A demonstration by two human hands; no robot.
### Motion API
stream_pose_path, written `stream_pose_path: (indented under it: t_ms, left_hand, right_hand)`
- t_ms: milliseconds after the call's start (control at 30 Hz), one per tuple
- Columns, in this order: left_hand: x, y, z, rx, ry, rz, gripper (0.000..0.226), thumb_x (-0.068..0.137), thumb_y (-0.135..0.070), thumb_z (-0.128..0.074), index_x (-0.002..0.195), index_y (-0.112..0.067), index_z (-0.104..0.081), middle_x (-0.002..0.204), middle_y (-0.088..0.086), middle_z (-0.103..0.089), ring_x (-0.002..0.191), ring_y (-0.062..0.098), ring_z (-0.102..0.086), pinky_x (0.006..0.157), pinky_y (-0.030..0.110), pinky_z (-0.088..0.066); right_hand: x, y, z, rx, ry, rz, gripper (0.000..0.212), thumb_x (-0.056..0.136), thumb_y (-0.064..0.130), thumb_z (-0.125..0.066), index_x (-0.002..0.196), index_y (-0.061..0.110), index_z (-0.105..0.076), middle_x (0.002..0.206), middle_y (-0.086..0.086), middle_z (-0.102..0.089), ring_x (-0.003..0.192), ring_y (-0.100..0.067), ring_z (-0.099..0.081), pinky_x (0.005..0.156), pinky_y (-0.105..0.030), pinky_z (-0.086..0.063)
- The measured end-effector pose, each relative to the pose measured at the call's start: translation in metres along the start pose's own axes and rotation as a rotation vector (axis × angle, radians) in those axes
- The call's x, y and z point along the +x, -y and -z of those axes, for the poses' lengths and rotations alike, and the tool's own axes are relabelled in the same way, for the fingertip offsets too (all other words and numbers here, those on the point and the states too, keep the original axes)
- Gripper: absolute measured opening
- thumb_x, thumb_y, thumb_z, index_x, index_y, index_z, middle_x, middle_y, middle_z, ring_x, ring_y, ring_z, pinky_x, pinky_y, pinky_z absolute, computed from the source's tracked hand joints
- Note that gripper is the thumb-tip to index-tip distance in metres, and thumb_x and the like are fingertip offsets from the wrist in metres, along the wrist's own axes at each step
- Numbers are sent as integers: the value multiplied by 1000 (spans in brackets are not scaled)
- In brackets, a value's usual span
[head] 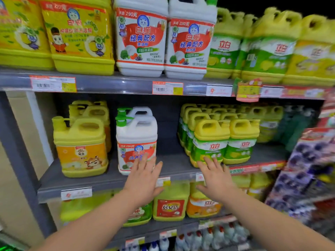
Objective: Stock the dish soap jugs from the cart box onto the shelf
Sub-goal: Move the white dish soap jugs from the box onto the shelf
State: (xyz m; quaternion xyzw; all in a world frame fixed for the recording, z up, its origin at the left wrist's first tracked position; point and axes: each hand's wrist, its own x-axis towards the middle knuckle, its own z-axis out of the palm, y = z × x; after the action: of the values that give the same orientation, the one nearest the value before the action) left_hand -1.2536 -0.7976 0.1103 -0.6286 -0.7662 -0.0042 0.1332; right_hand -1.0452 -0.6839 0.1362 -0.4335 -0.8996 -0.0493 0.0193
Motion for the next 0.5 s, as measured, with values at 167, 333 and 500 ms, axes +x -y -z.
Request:
stream_pose_path:
  t_ms: [167,333,500]
  left_hand:
    - [-20,-126,15,-42,97,-206,87,86,-65,-40,150,-18,-4,159,10,0,145,35,12,115,54,0]
    - [-59,-266,40,-145,124,-430,87,85,-64,-43,150,-19,-6,160,7,-2,146,32,4,116,52,-2]
    - [-101,-389,60,-185,149,-645,89,84,-64,-46,150,-19,-7,160,5,-3,147,30,2,118,49,-6]
  right_hand:
    - [-127,-81,-9,19,41,-237,84,85,56,-51,151,25,-8,160,-2,-4,147,-29,-5,115,-52,-15]
    - [-273,-153,-13,23,67,-480,83,83,56,-53,149,24,-13,158,-2,-12,145,-30,-10,113,-54,-16]
    - [-399,-207,-16,65,127,-728,83,86,53,-53,150,24,-9,160,-3,-6,146,-33,-2,114,-57,-10]
